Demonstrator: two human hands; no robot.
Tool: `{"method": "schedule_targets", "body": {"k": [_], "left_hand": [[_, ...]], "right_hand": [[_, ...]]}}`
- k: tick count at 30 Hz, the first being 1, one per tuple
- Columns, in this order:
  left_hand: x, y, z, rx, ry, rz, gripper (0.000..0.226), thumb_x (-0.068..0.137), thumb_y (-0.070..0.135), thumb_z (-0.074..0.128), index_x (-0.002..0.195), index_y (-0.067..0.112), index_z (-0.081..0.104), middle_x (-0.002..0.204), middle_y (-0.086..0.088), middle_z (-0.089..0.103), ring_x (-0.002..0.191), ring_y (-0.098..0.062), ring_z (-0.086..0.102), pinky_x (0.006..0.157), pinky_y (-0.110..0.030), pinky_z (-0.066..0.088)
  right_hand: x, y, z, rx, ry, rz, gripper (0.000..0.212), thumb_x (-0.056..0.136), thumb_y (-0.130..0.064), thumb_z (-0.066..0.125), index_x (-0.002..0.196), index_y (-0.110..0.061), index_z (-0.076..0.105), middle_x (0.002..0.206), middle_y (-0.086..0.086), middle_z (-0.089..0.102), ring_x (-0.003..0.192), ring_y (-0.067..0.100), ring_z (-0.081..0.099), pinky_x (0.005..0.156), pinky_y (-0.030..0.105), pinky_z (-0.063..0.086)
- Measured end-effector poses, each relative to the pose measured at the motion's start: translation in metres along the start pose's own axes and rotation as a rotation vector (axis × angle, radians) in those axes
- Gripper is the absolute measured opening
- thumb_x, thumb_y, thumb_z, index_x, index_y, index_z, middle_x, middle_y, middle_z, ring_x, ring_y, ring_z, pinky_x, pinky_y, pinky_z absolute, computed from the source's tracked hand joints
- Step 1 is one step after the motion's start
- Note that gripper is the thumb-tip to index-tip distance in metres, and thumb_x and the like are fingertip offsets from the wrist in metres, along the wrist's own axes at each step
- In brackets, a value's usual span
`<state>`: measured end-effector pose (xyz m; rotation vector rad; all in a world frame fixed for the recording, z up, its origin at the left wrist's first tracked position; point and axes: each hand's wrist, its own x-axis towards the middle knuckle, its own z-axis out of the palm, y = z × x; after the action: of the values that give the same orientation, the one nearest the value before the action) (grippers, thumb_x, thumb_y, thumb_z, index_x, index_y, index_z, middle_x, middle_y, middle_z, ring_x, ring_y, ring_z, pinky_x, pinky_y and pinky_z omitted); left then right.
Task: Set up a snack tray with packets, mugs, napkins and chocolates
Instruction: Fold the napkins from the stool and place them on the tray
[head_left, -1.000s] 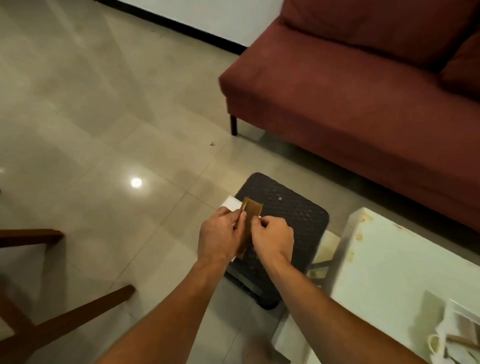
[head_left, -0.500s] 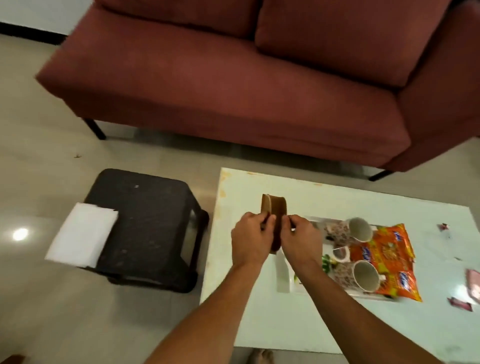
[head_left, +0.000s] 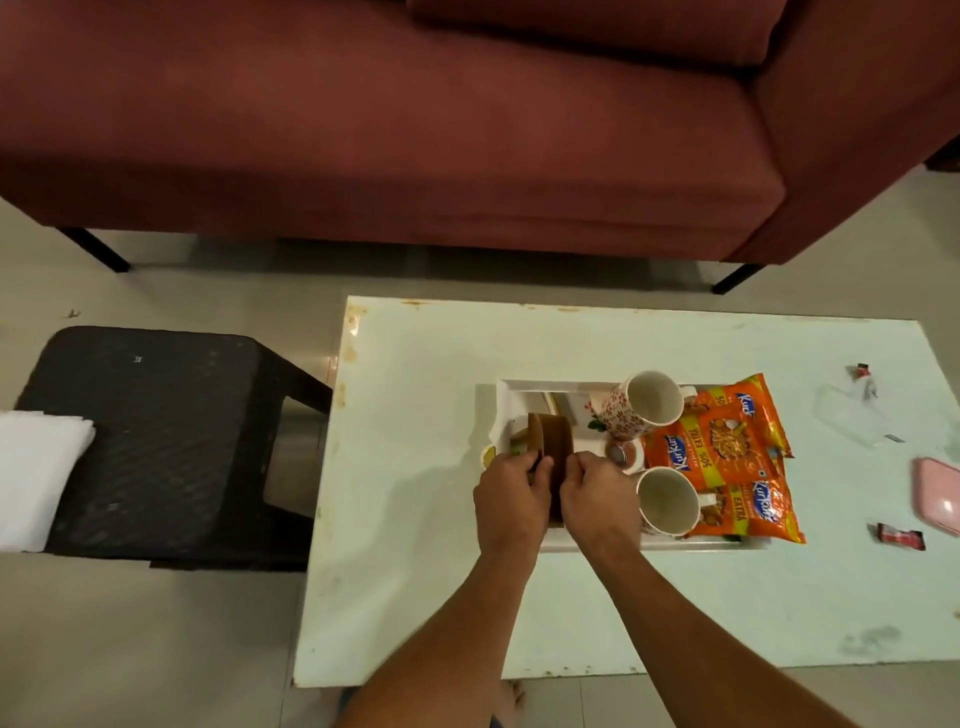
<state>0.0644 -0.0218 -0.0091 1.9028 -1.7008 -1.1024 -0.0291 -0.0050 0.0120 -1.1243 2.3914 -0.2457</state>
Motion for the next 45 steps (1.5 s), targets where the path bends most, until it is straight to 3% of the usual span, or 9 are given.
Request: {"method": "schedule_targets", "body": {"k": [10,17,23,27,34,36,39,41,45], "left_hand": [[0.008,-0.003,0.016,-0.031,0.021,0.002,0.033,0.098,0.047,0.056,0.114,0.025,0.074,0.106,0.002,0.075,0.093,-0.017,0.070,0.075,-0.017,0.043],[0.013,-0.010,-0.044,-0.066,0.253,0.062,0.040,0.103,0.047,0.038,0.108,0.023,0.070,0.098,0.002,0.069,0.089,-0.016,0.066,0.078,-0.029,0.054],[0.047,-0.086,-0.176,-0.004,0.523,0.033,0.025,0.102,0.031,0.048,0.109,0.018,0.069,0.102,-0.001,0.068,0.090,-0.018,0.063,0.080,-0.033,0.053],[0.058,-0.169,-0.281,0.058,0.702,-0.103,0.022,0.100,0.026,0.053,0.112,0.016,0.069,0.104,-0.003,0.068,0.096,-0.019,0.063,0.084,-0.029,0.047],[0.069,-0.309,-0.403,0.077,0.719,-0.490,0.034,0.101,0.036,0.052,0.131,0.023,0.062,0.125,-0.004,0.063,0.112,-0.022,0.060,0.094,-0.038,0.053],[0.076,-0.334,-0.416,0.123,0.668,-0.524,0.040,0.101,0.039,0.052,0.137,0.023,0.057,0.133,-0.006,0.060,0.120,-0.025,0.057,0.100,-0.042,0.049],[0.093,-0.362,-0.428,0.172,0.479,-0.608,0.054,0.101,0.047,0.048,0.148,0.021,0.044,0.148,-0.008,0.050,0.134,-0.030,0.047,0.108,-0.049,0.039],[0.105,-0.372,-0.433,0.115,0.346,-0.668,0.062,0.101,0.051,0.046,0.152,0.018,0.037,0.152,-0.010,0.046,0.136,-0.033,0.046,0.109,-0.050,0.039],[0.116,-0.381,-0.432,0.093,0.282,-0.652,0.054,0.099,0.046,0.052,0.141,0.013,0.051,0.136,-0.011,0.060,0.120,-0.031,0.059,0.097,-0.042,0.048]], "right_hand": [[0.015,0.005,0.009,0.012,-0.004,-0.002,0.031,0.102,-0.030,0.045,0.097,-0.010,0.068,0.096,0.012,0.070,0.080,0.027,0.066,0.074,0.041,0.058],[-0.010,-0.040,-0.010,-0.011,0.288,-0.240,0.026,0.098,-0.023,0.053,0.115,-0.005,0.062,0.122,0.025,0.058,0.095,0.043,0.062,0.071,0.039,0.046],[-0.059,-0.175,0.046,0.310,-0.099,-0.353,0.021,0.096,-0.019,0.057,0.107,-0.015,0.075,0.105,0.007,0.074,0.094,0.029,0.068,0.081,0.029,0.046],[-0.105,-0.270,0.111,0.451,-0.466,-0.226,0.022,0.092,-0.025,0.060,0.107,-0.024,0.076,0.106,0.002,0.075,0.099,0.027,0.070,0.093,0.046,0.056],[-0.165,-0.390,0.211,0.484,-0.695,-0.049,0.022,0.091,-0.029,0.064,0.112,-0.028,0.070,0.100,-0.004,0.069,0.095,0.017,0.065,0.092,0.044,0.058],[-0.172,-0.410,0.229,0.504,-0.702,0.033,0.007,0.092,-0.023,0.064,0.095,-0.026,0.069,0.088,-0.005,0.064,0.083,0.016,0.063,0.089,0.045,0.060],[-0.180,-0.431,0.252,0.534,-0.702,0.087,0.016,0.090,-0.017,0.062,0.077,-0.025,0.058,0.080,-0.005,0.058,0.076,0.017,0.062,0.087,0.047,0.060],[-0.182,-0.438,0.264,0.519,-0.679,0.106,0.003,0.088,-0.018,0.061,0.085,-0.019,0.061,0.085,-0.003,0.060,0.074,0.017,0.059,0.087,0.049,0.060],[-0.182,-0.443,0.278,0.469,-0.568,0.086,0.025,0.083,-0.020,0.060,0.105,-0.010,0.066,0.101,0.007,0.069,0.089,0.027,0.066,0.085,0.045,0.060]]}}
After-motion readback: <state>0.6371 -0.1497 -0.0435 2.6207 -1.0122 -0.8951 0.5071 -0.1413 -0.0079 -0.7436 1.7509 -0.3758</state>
